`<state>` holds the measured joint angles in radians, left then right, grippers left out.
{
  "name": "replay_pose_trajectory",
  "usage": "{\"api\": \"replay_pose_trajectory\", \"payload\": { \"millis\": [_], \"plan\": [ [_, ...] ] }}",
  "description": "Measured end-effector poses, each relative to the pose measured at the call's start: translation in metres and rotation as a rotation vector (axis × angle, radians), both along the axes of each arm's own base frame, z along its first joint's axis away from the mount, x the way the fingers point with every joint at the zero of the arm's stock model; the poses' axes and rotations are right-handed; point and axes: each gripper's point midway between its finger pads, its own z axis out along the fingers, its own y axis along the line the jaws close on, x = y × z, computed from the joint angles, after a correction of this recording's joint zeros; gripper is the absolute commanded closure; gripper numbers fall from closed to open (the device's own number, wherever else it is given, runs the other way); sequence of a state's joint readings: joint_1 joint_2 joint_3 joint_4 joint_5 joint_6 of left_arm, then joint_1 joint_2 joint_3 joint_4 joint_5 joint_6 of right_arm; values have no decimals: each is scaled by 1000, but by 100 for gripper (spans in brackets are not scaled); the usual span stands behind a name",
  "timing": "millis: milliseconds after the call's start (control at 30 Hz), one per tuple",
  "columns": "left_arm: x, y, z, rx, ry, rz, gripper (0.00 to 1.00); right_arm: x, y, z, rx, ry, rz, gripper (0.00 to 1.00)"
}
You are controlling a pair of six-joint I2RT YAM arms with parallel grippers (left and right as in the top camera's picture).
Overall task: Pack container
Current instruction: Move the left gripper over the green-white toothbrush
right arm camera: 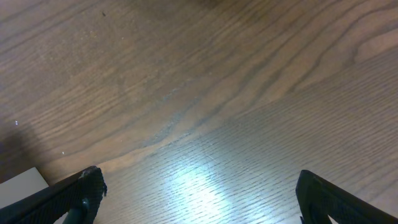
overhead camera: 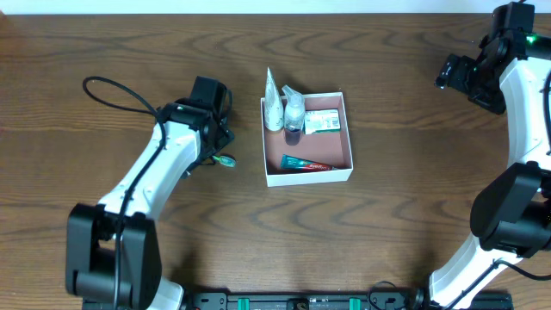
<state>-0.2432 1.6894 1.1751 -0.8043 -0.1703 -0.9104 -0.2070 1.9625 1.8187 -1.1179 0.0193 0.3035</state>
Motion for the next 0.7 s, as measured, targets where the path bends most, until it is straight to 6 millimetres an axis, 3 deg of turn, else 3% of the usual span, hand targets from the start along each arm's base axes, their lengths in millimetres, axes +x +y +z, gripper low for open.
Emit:
{"api": "replay_pose_trajectory", "payload": {
  "millis": [233,433,700],
  "plan": [
    [6,-2,-20,-52,-14,227,2,0,0,0,0,0,0,1],
    [20,-7,-26,-116,-60,311,2,0,0,0,0,0,0,1],
    [24,8,-39,-152,-35,390,2,0,0,0,0,0,0,1]
  ]
}}
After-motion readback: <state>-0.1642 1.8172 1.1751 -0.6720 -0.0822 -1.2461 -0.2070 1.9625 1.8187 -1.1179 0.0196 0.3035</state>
